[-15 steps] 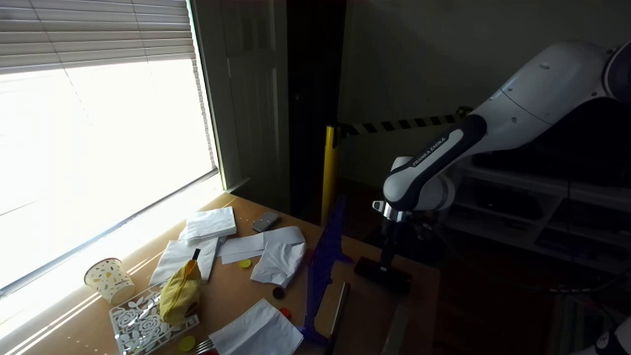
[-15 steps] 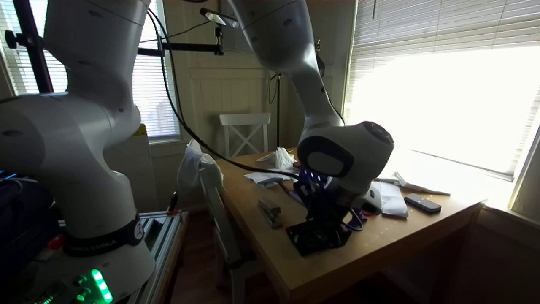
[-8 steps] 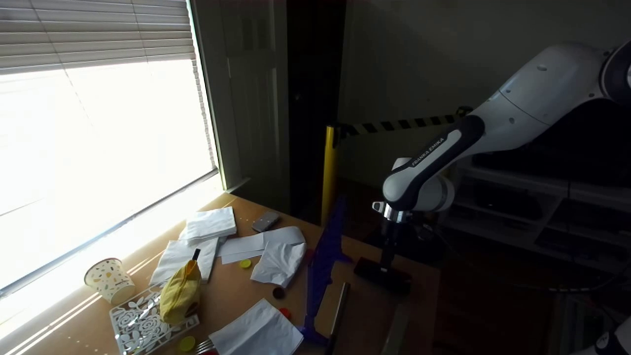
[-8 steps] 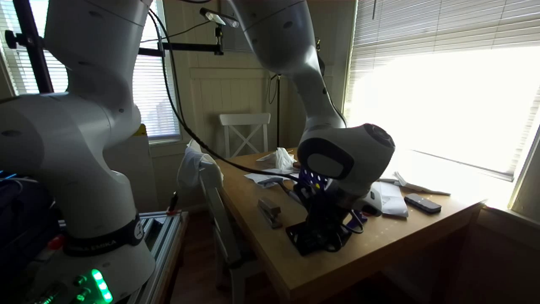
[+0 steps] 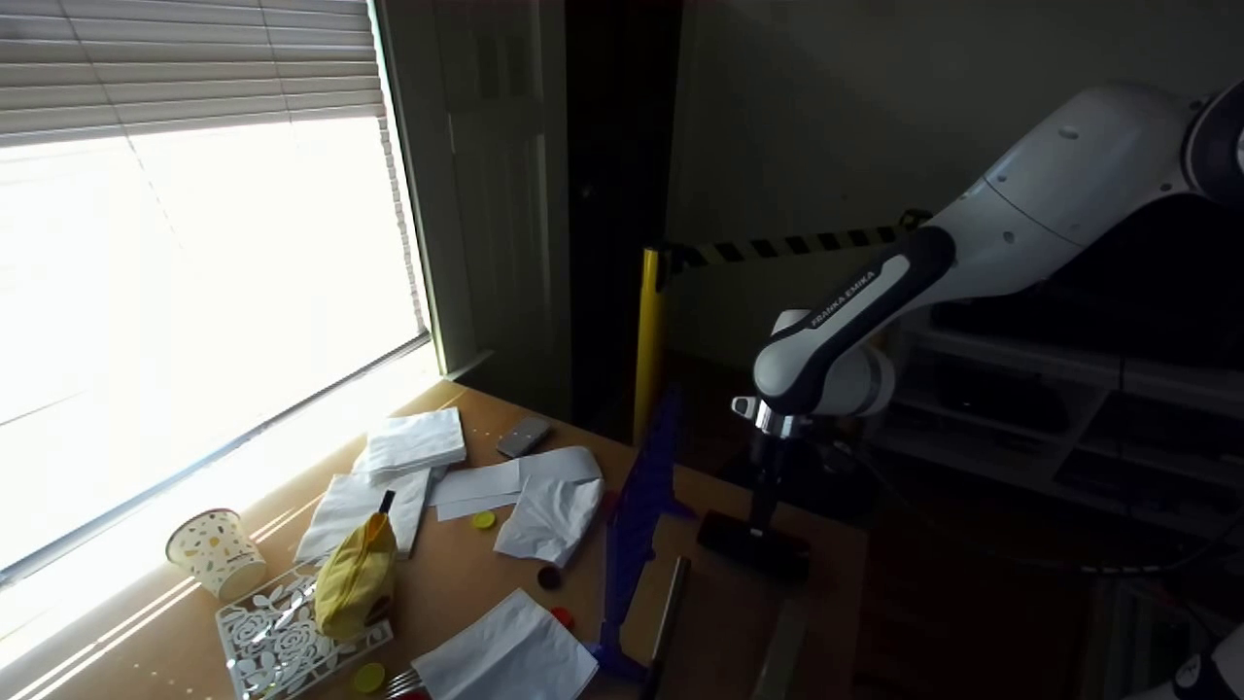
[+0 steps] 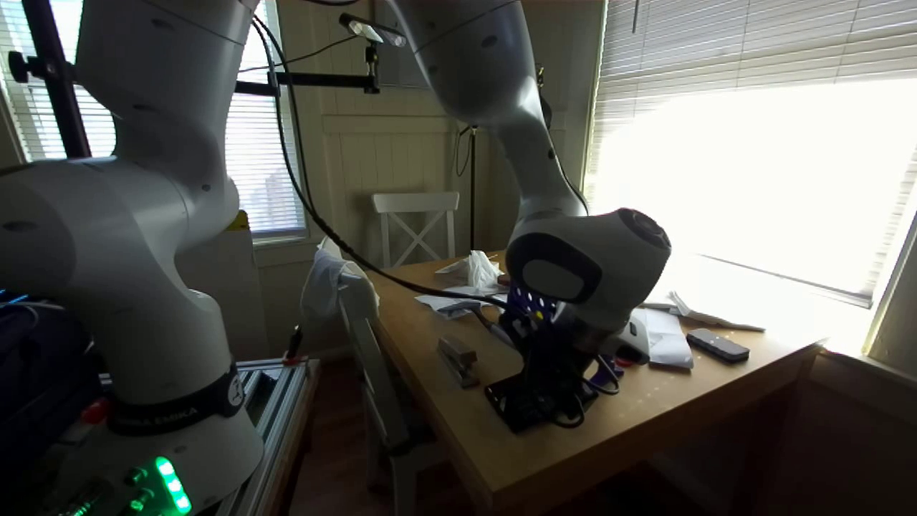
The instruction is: Slide the back cover of the black remote to the right.
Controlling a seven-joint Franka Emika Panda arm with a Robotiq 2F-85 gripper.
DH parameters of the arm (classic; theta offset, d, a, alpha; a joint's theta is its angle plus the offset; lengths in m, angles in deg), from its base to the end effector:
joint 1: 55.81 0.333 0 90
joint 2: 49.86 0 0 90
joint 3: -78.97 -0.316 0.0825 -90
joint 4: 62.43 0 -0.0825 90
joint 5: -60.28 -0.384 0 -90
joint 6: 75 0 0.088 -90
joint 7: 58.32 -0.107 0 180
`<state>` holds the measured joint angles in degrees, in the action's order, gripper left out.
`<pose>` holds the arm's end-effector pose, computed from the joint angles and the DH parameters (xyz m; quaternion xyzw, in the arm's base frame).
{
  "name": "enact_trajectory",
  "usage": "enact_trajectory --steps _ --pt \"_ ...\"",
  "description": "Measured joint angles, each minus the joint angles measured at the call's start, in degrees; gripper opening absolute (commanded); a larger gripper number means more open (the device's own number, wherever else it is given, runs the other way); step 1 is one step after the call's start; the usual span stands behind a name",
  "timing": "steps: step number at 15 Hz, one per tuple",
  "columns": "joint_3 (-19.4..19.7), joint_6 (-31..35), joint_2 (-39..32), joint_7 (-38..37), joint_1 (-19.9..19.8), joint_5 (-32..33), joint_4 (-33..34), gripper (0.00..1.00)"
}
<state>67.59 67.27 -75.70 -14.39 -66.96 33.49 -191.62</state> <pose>0.5123 0.0062 0.1487 -0.9647 -0.1733 0.0422 0.1935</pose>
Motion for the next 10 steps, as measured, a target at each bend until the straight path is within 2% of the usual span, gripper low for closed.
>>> enact_trajectory --steps 4,10 --pt "-0.2 0.1 0.0 0.1 0.8 0.3 0.1 0.99" --pt "0.3 1.6 0.0 -1.4 3.1 3.0 0.0 1.00"
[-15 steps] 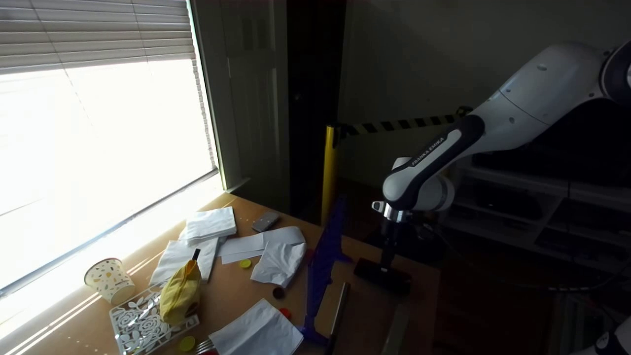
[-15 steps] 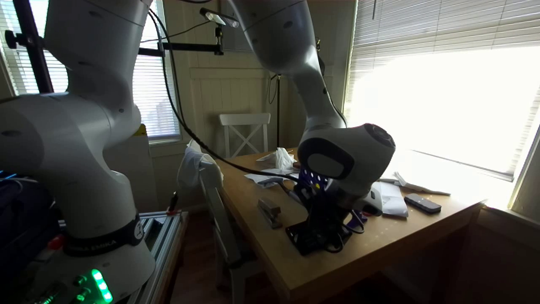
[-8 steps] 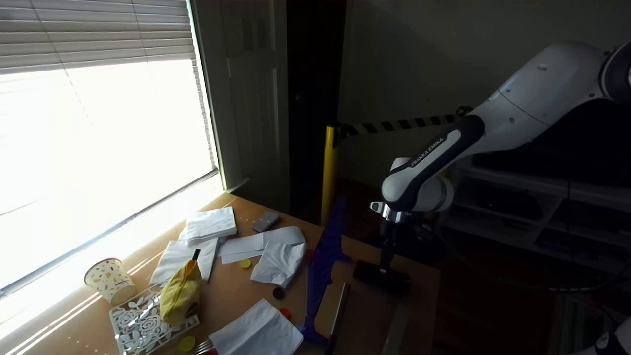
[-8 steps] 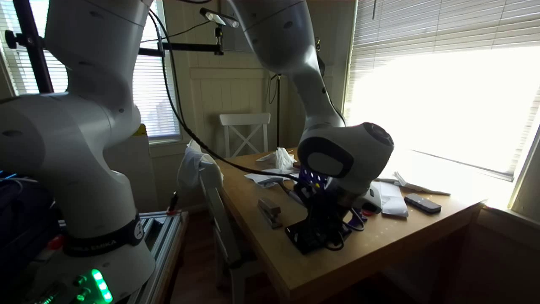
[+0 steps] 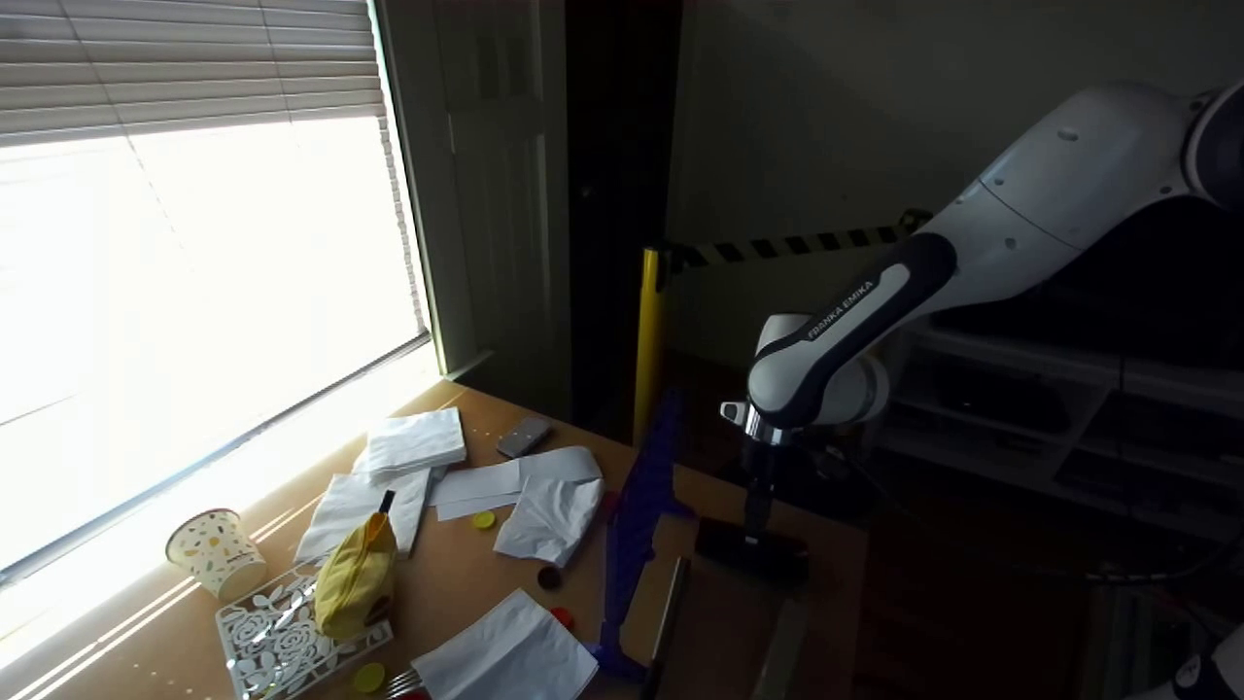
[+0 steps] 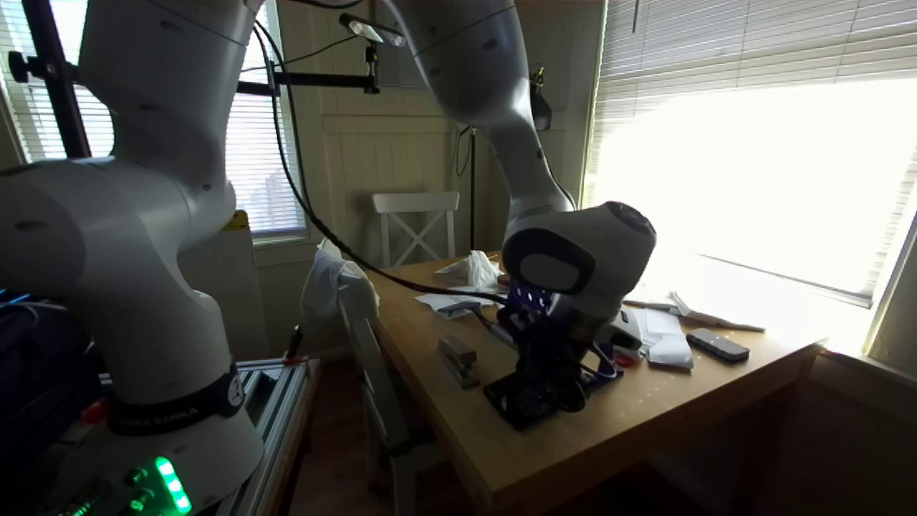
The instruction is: Slide the back cover of the black remote to the right.
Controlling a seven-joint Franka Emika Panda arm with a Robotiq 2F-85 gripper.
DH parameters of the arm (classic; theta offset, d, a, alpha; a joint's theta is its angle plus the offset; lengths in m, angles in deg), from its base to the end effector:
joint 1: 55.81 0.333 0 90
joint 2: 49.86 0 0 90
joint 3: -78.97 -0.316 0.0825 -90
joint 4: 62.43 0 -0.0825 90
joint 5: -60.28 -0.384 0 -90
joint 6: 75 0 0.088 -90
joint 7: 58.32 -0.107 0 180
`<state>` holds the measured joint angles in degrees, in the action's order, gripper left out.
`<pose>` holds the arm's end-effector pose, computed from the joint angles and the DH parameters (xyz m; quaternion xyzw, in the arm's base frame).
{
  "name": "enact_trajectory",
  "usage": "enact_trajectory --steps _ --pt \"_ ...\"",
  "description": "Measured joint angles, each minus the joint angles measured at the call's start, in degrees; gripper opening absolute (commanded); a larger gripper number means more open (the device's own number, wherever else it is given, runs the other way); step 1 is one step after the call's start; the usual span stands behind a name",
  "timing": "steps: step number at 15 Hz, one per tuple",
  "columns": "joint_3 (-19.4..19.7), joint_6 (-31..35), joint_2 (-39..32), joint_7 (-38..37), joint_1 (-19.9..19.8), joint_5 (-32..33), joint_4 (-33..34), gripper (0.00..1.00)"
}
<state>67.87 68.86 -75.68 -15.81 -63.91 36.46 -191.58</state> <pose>0.5149 0.0294 0.1504 -0.9625 -0.2059 0.0416 0.1715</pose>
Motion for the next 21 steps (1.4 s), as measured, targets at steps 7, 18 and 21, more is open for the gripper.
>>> enact_trajectory --steps 7,18,21 --pt "0.8 4.1 0.0 -5.8 2.9 7.6 -0.3 1.00" --pt "1.1 5.6 0.0 -11.1 4.3 14.7 -0.9 1.00" --pt "1.6 6.6 0.0 -13.4 5.4 17.8 -1.2 1.00"
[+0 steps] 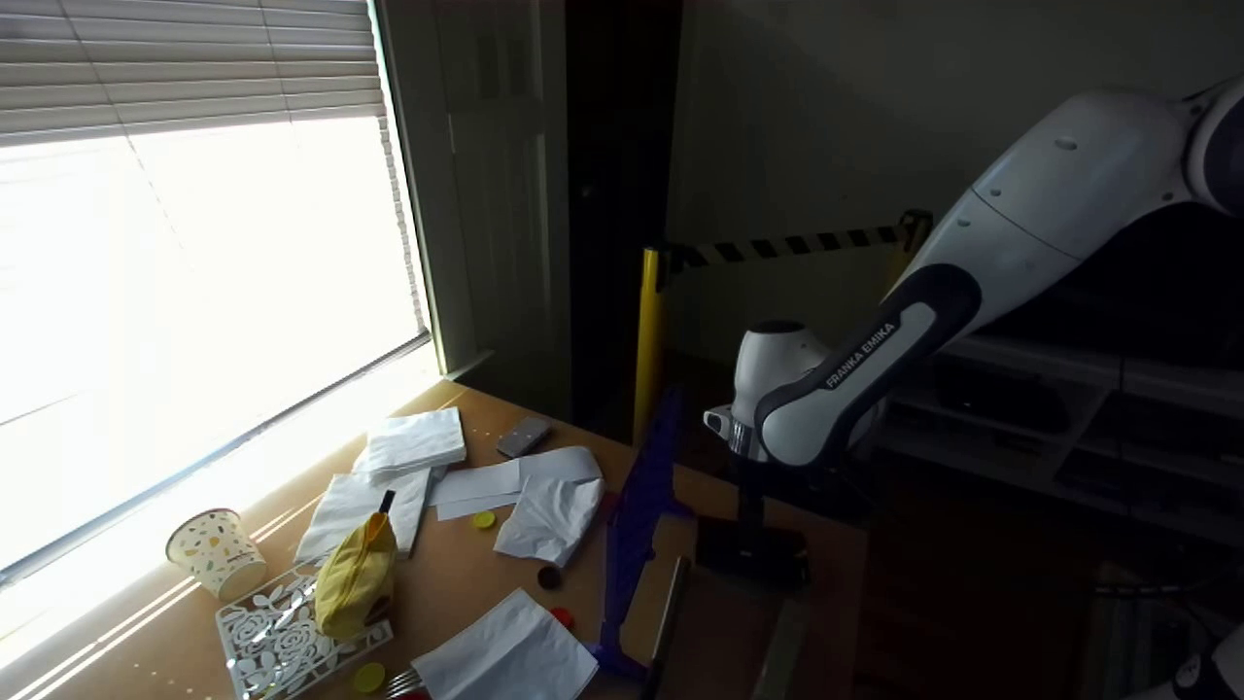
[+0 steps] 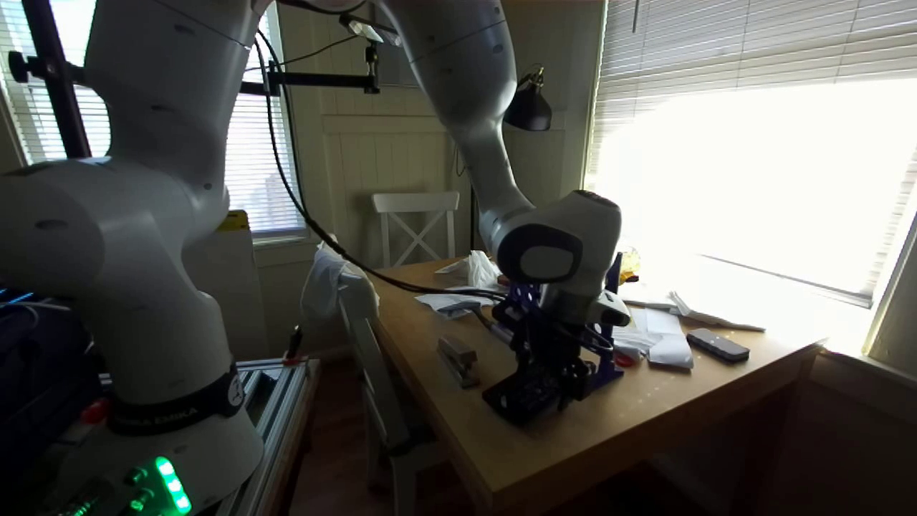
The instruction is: Slide the back cover of the black remote to the right.
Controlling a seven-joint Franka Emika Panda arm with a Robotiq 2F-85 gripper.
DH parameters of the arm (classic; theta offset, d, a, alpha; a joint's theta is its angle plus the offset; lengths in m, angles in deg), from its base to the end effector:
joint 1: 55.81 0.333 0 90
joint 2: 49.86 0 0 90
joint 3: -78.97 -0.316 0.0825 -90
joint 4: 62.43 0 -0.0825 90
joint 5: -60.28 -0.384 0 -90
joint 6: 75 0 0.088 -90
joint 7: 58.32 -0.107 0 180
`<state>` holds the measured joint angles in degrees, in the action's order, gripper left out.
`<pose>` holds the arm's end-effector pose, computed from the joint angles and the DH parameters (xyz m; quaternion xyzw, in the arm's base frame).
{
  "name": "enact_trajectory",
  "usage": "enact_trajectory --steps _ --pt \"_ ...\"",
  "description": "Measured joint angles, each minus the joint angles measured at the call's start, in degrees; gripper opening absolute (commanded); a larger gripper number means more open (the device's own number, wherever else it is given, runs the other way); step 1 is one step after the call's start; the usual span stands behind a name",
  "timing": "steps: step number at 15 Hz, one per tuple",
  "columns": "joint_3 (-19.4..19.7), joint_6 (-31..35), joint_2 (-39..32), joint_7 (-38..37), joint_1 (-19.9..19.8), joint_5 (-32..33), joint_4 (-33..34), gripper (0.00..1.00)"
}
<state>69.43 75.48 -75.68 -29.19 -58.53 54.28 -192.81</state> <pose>0.5163 0.0639 0.1513 -0.9634 -0.2567 0.0358 0.0682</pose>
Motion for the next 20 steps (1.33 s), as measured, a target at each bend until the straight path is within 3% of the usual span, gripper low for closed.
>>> enact_trajectory --steps 3,8,13,17,20 --pt "0.3 0.2 0.0 -2.1 1.0 2.6 0.0 1.00" --pt "0.8 0.2 0.2 -4.4 2.4 5.7 0.0 0.78" --pt "1.6 0.2 1.0 -6.5 3.7 8.5 0.0 0.80" --pt "1.9 0.3 1.1 -7.3 4.2 9.7 0.0 0.59" --pt "2.1 0.2 1.7 -7.3 4.4 9.9 0.0 0.61"
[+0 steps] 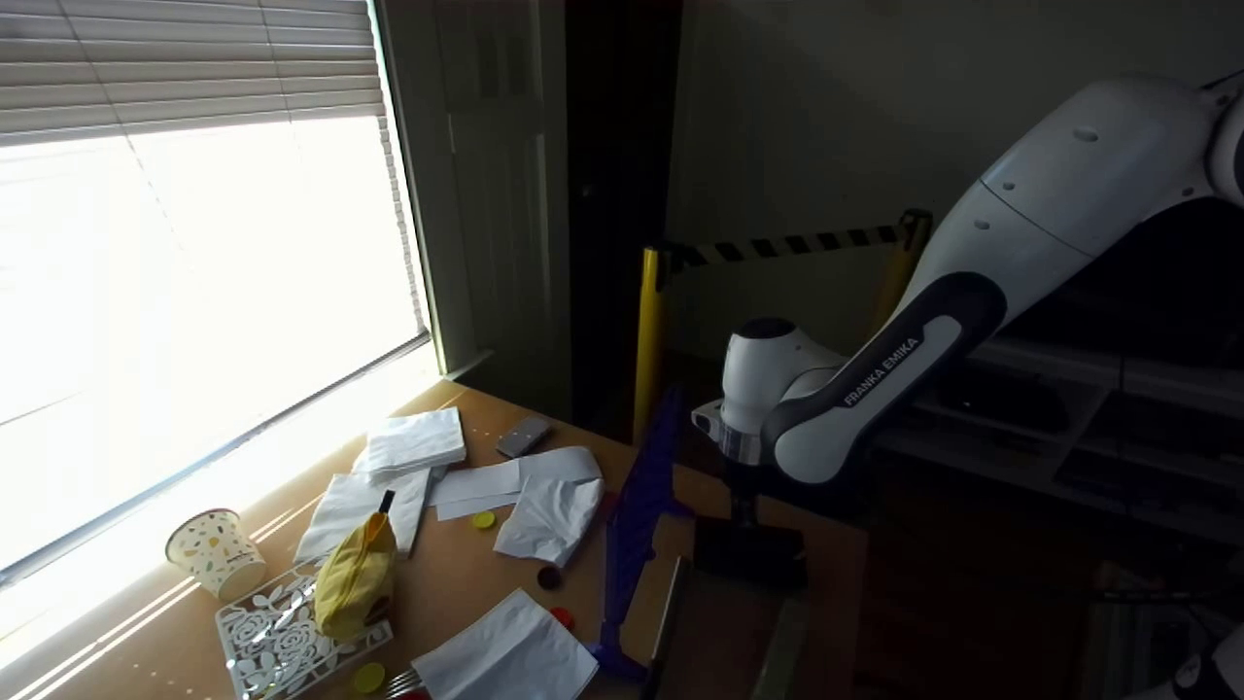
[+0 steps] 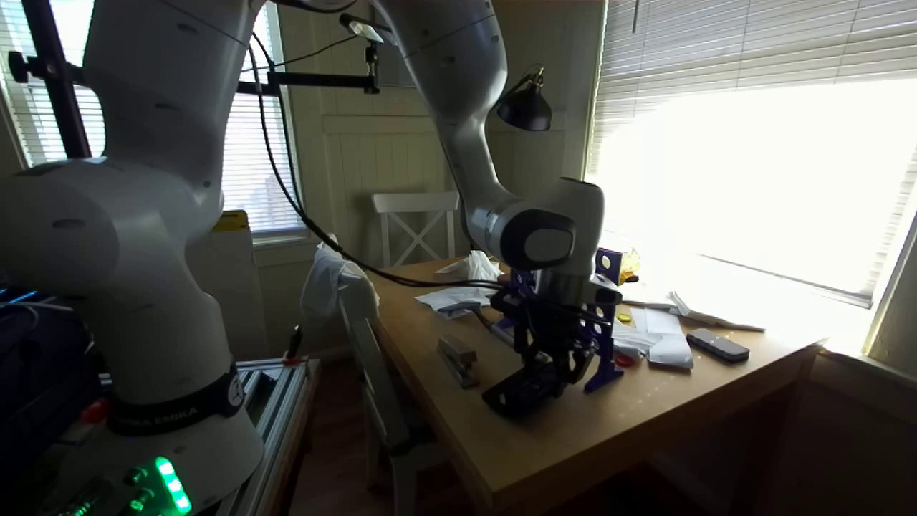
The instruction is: Slide the back cover of the black remote to the right.
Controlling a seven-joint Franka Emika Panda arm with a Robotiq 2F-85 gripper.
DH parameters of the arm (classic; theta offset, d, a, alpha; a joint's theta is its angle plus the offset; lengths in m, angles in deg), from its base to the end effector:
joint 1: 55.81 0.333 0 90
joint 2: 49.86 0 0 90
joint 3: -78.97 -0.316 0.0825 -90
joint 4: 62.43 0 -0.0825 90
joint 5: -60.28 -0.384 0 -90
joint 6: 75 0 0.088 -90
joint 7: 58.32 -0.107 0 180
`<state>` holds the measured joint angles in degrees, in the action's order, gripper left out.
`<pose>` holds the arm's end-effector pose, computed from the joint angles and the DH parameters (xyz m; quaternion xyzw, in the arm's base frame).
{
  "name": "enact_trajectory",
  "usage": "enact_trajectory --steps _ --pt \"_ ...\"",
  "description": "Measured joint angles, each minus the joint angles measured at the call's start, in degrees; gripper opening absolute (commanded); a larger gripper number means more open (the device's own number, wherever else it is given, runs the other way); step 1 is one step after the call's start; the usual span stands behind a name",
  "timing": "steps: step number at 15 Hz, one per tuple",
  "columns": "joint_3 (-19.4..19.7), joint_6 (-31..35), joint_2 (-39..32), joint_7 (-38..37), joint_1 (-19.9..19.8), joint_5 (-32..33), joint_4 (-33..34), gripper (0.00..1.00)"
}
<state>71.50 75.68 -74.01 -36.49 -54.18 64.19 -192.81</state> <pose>0.5180 0.0877 0.1657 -0.9562 -0.2910 0.0297 0.0144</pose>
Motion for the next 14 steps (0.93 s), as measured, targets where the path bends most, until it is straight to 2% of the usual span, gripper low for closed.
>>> enact_trajectory --steps 3,7,9,11,14 --pt "0.0 0.0 0.1 0.0 0.1 0.1 0.0 0.60" --pt "0.0 0.0 0.1 -0.1 0.1 0.2 0.0 0.45" --pt "0.2 0.0 0.1 -0.4 0.3 0.6 0.0 0.43" --pt "0.9 0.1 0.1 -1.9 1.0 1.9 0.0 0.37" --pt "2.6 0.4 0.4 -5.1 2.6 4.9 0.0 0.36"
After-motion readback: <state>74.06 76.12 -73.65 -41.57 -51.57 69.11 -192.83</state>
